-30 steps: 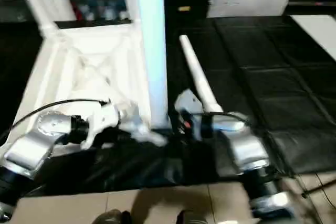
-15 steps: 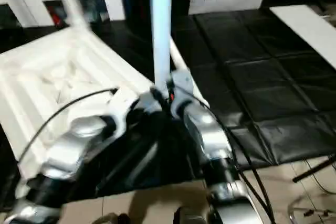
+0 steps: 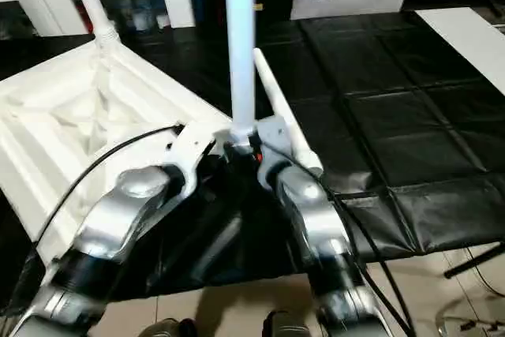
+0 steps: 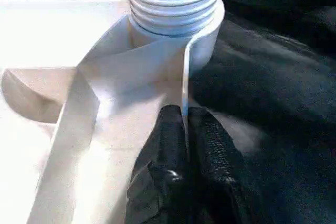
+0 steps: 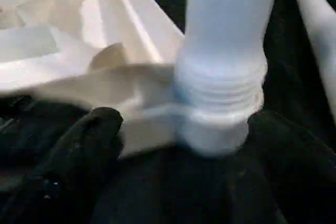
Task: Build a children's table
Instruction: Rotate leg to tighten, then rotate table base
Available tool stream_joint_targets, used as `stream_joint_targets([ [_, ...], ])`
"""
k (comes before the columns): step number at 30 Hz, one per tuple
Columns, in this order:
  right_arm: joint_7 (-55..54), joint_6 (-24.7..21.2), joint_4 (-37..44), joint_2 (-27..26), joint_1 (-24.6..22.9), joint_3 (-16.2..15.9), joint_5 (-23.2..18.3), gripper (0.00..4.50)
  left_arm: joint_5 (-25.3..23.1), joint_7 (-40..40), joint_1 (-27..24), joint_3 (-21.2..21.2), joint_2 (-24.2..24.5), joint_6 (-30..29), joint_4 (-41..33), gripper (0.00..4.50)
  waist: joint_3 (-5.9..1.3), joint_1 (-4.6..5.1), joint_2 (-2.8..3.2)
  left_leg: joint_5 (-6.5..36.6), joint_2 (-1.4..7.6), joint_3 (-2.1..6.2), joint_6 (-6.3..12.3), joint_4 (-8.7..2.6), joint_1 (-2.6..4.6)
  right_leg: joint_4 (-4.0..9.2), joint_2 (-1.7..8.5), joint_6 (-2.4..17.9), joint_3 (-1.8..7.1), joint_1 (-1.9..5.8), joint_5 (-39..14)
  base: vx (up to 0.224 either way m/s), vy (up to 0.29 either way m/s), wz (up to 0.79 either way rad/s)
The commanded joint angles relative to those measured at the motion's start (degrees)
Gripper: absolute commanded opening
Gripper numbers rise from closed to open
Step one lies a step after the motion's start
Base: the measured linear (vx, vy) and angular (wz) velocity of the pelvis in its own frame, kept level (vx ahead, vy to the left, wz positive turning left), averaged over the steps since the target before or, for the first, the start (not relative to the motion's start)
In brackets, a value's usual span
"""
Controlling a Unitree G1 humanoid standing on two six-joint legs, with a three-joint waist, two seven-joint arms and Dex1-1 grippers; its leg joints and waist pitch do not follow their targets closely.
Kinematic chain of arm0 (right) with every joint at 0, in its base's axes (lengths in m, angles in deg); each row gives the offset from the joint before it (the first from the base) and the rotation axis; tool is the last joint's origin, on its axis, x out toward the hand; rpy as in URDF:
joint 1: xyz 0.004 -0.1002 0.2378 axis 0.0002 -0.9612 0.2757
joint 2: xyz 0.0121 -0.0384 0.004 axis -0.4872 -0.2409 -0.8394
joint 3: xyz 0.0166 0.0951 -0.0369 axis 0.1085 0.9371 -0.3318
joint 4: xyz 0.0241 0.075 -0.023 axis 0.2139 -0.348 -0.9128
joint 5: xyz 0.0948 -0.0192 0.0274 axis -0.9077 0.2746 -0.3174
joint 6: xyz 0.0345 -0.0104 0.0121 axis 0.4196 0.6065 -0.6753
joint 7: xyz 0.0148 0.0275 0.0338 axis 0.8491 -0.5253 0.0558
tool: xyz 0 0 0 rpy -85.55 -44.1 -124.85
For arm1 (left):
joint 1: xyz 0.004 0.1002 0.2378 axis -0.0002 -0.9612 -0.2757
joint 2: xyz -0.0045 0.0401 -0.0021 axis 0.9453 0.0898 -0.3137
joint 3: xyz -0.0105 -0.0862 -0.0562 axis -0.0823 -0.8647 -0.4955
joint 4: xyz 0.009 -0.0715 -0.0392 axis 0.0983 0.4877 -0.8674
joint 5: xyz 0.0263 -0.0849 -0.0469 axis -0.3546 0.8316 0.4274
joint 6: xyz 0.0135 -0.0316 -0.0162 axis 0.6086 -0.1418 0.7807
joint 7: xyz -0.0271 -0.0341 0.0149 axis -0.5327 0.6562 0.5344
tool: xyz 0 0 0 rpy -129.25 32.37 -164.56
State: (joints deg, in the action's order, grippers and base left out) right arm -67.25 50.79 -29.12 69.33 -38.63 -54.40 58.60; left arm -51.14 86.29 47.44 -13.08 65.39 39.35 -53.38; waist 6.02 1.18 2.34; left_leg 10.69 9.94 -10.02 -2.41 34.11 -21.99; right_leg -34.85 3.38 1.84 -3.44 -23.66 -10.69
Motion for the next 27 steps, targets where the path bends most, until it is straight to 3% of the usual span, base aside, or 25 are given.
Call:
stream_joint_targets([
  [1, 0.2, -0.9, 3.1, 0.4, -0.3, 0.3, 0.0, 4.46, -0.2, -3.0, 1.2, -2.8, -0.3, 3.9, 0.2, 0.00, -4.65, -0.43, -0.29, 6.3, 2.51, 1.17, 5.53, -3.38, 0.18, 4.29, 4.32, 12.8, 2.81, 4.10, -6.8, 0.000, 0.000, 0.00],
  [5, -0.3, -1.5, 8.2, 1.0, -1.7, 1.0, -0.5, 4.46, 1.5, -3.2, 3.0, -4.6, -1.1, 6.4, 3.3, 0.00, -4.67, -0.53, -0.14, 6.4, 2.40, 0.98, 5.79, -3.20, 0.44, 4.65, 4.11, 12.4, 2.87, 3.78, -7.9, 0.000, 0.000, 0.00],
  [6, -0.5, -1.7, 9.6, 1.2, -2.0, 1.3, -0.9, 4.50, 2.7, -2.5, 3.3, -5.3, -1.5, 6.7, 3.6, 0.43, -4.75, -0.59, -0.21, 5.8, 2.40, 1.09, 5.99, -3.21, 0.29, 4.44, 4.22, 12.6, 2.83, 3.98, -7.0, 0.000, 0.000, 0.00],
  [10, -1.1, -2.1, 11.9, 1.3, -2.6, 1.9, -1.5, 4.50, 4.7, -1.3, 3.6, -6.6, -2.0, 6.8, 3.4, 0.69, -5.00, -0.73, -0.07, 4.6, 2.64, 1.10, 6.88, -3.02, 0.37, 4.17, 4.28, 14.1, 2.80, 3.82, -4.1, 0.000, 0.000, 0.00],
  [15, -2.5, -2.9, 15.3, 1.6, -3.7, 3.2, -1.8, 4.50, 6.9, -0.6, 3.7, -7.8, -1.9, 9.4, 2.4, 1.13, -5.00, -1.61, -0.26, 4.3, 2.60, 0.97, 6.86, -2.97, 0.46, 4.01, 4.29, 13.7, 2.85, 3.82, -4.7, 0.000, 0.000, 0.00],
  [19, -2.8, -4.5, 16.4, 1.4, -4.6, 2.7, -1.5, 4.50, 6.2, 0.9, 1.8, -9.0, 2.5, 6.1, -1.6, 1.13, -4.84, -1.58, -0.19, 5.0, 2.65, 1.10, 5.99, -3.14, 0.49, 3.87, 4.26, 13.2, 2.80, 3.79, -5.6, 0.000, 0.000, 0.00],
  [23, -0.6, -7.6, 16.0, 2.4, -5.5, -0.7, -1.0, 4.50, 4.1, 3.2, -1.6, -9.4, 10.1, 2.6, -7.5, 1.13, -4.48, -1.15, 0.13, 6.4, 2.78, 1.18, 4.76, -3.44, 0.61, 3.97, 4.13, 12.6, 2.78, 3.48, -8.0, 0.000, 0.000, 0.00],
  [24, 0.4, -8.4, 15.2, 2.9, -5.7, -2.5, -0.4, 4.50, 3.0, 6.4, -4.5, -8.8, 15.7, 0.9, -11.8, 0.88, -4.62, -1.23, 0.23, 6.3, 2.86, 1.27, 4.25, -3.42, 0.68, 3.77, 4.24, 12.5, 2.80, 3.61, -7.8, 0.000, 0.000, 0.00],
  [25, 1.0, -8.9, 14.4, 3.0, -5.5, -3.3, -0.4, 4.50, 2.7, 9.3, -6.9, -8.9, 20.2, -0.8, -15.1, 0.79, -4.30, -1.04, 0.46, 7.1, 2.85, 1.15, 3.87, -3.62, 0.76, 3.97, 4.02, 12.3, 2.80, 3.23, -8.6, 0.000, 0.000, 0.00],
  [26, 1.2, -9.0, 14.1, 3.0, -5.4, -3.5, -0.4, 4.50, 2.7, 10.1, -7.6, -9.0, 21.5, -1.5, -16.1, 0.76, -4.60, -1.16, 0.54, 7.0, 3.01, 1.39, 3.43, -3.56, 0.93, 3.63, 4.26, 12.5, 2.79, 3.41, -8.1, 0.000, 0.000, 0.00],
  [27, 1.7, -9.3, 13.3, 3.1, -5.1, -4.1, -0.2, 4.50, 2.6, 12.0, -9.6, -9.7, 25.4, -3.7, -18.8, 0.76, -4.47, -1.04, 0.71, 6.9, 3.07, 1.35, 3.12, -3.68, 0.92, 3.49, 4.17, 12.8, 2.82, 3.26, -7.4, 0.000, 0.000, 0.00],
])
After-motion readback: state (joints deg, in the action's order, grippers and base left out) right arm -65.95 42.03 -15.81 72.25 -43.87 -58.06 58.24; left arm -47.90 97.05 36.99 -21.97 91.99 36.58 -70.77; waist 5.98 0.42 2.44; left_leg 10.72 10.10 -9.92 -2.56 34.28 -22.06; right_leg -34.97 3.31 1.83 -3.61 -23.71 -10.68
